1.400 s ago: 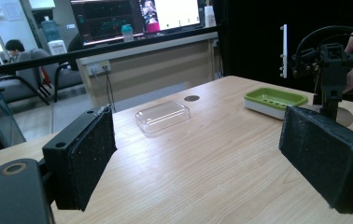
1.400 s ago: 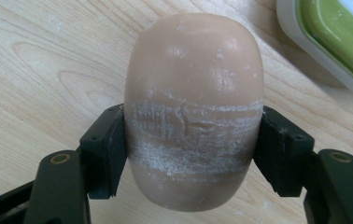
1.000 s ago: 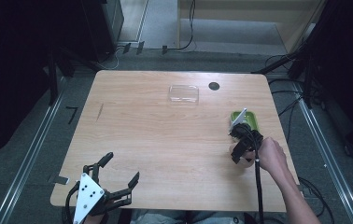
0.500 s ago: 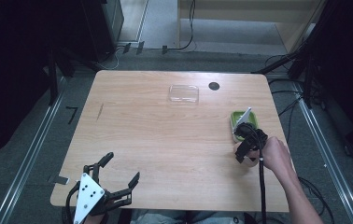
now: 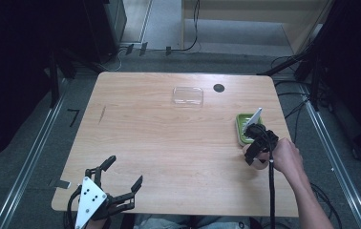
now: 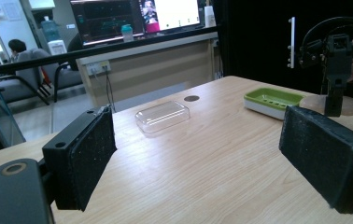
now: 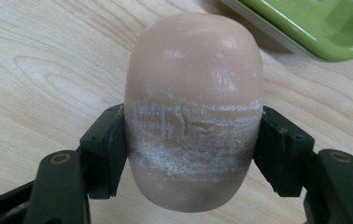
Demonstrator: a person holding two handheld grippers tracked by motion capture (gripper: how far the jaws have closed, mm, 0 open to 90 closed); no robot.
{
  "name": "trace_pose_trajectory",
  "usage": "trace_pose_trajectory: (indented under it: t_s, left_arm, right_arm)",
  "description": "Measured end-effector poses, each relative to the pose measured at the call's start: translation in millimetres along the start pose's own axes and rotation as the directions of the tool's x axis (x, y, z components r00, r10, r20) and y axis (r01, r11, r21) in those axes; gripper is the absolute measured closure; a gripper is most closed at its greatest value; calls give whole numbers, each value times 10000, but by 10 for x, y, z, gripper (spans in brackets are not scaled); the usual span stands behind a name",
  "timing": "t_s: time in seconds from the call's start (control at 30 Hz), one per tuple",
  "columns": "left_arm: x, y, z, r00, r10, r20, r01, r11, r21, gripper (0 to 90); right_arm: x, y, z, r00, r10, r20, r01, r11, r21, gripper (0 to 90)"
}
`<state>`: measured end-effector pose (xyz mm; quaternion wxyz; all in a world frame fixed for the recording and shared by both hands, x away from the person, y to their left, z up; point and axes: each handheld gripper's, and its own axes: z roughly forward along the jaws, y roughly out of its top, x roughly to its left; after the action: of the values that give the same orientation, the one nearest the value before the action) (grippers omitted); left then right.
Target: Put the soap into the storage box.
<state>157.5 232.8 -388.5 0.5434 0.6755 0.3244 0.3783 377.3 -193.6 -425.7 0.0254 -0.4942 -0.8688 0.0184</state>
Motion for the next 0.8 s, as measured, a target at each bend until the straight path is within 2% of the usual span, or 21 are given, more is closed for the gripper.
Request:
trace_pose_trajectory:
  t_s: [0.47, 0.8]
  left_arm:
    - [0, 1, -3, 10000, 9, 3, -9, 10000, 3, 113]
    - [-1, 1, -1, 10000, 21, 15, -21, 10000, -2, 113]
  right_arm:
    - [-63, 1, -61, 9999, 73, 130, -74, 9999, 112, 335]
    - [-119, 30, -146, 9996, 218, 171, -218, 9998, -42, 336]
